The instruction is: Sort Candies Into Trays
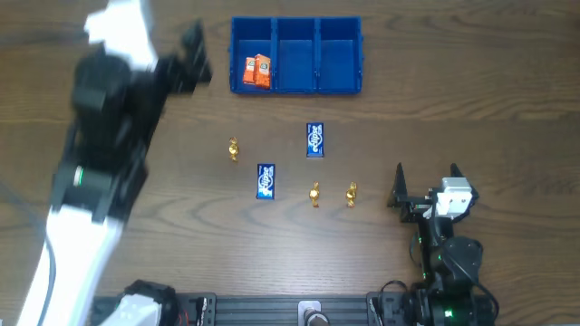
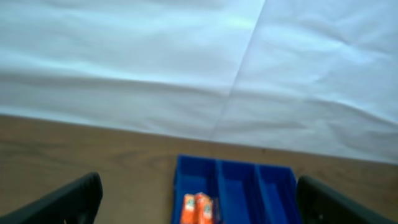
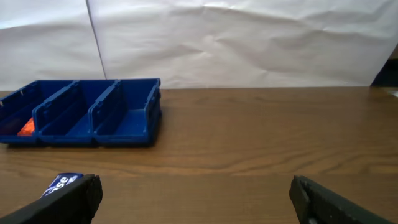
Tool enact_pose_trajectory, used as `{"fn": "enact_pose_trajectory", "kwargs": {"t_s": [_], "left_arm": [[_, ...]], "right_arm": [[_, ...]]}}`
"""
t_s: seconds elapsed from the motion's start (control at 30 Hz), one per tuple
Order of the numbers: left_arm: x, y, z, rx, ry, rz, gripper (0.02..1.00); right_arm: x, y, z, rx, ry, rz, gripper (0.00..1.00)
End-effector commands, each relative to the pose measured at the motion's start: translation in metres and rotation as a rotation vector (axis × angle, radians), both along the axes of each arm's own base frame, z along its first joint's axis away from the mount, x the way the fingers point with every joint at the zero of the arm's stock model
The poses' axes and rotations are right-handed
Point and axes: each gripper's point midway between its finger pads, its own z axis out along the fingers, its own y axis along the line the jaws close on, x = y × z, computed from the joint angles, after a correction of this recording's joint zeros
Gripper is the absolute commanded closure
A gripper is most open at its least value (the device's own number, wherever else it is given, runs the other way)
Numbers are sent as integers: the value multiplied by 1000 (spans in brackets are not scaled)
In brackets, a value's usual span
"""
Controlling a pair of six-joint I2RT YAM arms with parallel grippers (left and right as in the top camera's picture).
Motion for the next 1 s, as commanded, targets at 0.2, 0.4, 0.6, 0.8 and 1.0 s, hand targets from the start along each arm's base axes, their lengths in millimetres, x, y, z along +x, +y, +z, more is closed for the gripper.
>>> {"fn": "enact_pose_trajectory", "kwargs": {"t_s": [0.2, 0.4, 0.6, 0.8, 1.0], "left_arm": [[-113, 55, -42, 31, -237, 42, 20], [-132, 61, -94, 29, -306, 51, 20], [-134, 50, -136, 95, -345, -32, 20], [-131, 49, -187, 91, -280, -48, 20], [-132, 47, -212, 89, -173, -61, 20]], "right_arm": [[0, -3, -1, -12, 2, -10, 3], [0, -3, -1, -11, 2, -10, 3], [0, -3, -1, -12, 2, -10, 3], [0, -3, -1, -11, 2, -10, 3], [0, -3, -1, -12, 2, -10, 3]]}}
